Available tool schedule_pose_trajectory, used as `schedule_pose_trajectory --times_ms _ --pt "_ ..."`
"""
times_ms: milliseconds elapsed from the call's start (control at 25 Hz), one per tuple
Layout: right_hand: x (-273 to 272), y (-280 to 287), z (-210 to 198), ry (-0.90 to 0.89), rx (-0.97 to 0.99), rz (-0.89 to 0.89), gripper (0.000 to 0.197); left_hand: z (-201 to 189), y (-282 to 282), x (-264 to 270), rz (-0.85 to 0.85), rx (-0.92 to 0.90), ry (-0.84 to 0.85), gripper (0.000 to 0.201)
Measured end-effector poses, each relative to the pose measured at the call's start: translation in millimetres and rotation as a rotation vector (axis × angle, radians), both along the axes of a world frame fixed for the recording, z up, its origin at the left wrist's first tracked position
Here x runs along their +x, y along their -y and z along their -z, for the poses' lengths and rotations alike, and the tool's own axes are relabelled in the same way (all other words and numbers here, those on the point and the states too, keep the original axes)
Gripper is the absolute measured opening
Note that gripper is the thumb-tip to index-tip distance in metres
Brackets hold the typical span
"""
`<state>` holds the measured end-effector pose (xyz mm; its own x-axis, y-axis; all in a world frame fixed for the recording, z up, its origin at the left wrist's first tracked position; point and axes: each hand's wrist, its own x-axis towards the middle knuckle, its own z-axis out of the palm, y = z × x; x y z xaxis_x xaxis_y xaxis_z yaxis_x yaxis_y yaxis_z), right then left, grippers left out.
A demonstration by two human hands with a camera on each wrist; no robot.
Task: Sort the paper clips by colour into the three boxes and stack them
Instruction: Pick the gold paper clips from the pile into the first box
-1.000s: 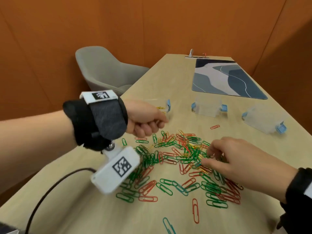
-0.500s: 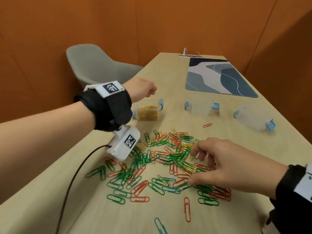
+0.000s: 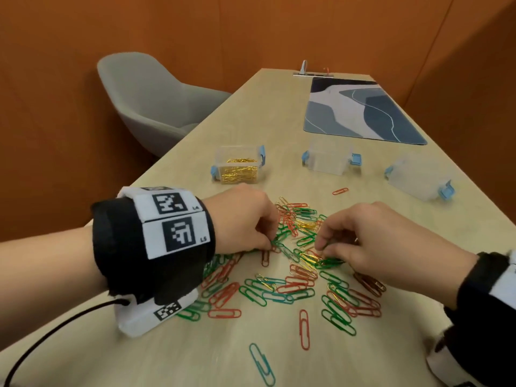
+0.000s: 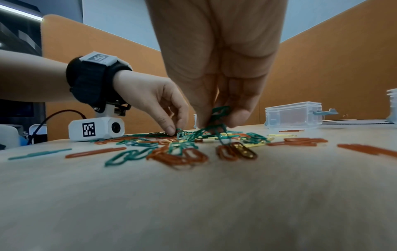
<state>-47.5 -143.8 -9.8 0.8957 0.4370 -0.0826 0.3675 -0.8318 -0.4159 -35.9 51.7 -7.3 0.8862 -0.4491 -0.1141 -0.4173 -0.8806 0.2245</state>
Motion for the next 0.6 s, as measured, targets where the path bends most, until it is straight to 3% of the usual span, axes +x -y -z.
schedule_pose_trajectory --times_ms 160,360,600 --pt "-2 4 0 0.045 -0.053 0.026 0.017 1 -1 -5 0.018 -0.082 0.09 0.014" --pt "-7 -4 -3 0.021 -0.06 -0.012 0.009 2 17 -3 0.174 -0.108 -0.015 0.018" --pt "1 -8 2 -0.016 -0.094 -0.011 0.008 4 14 -2 0.058 -0.064 -0.024 0.015"
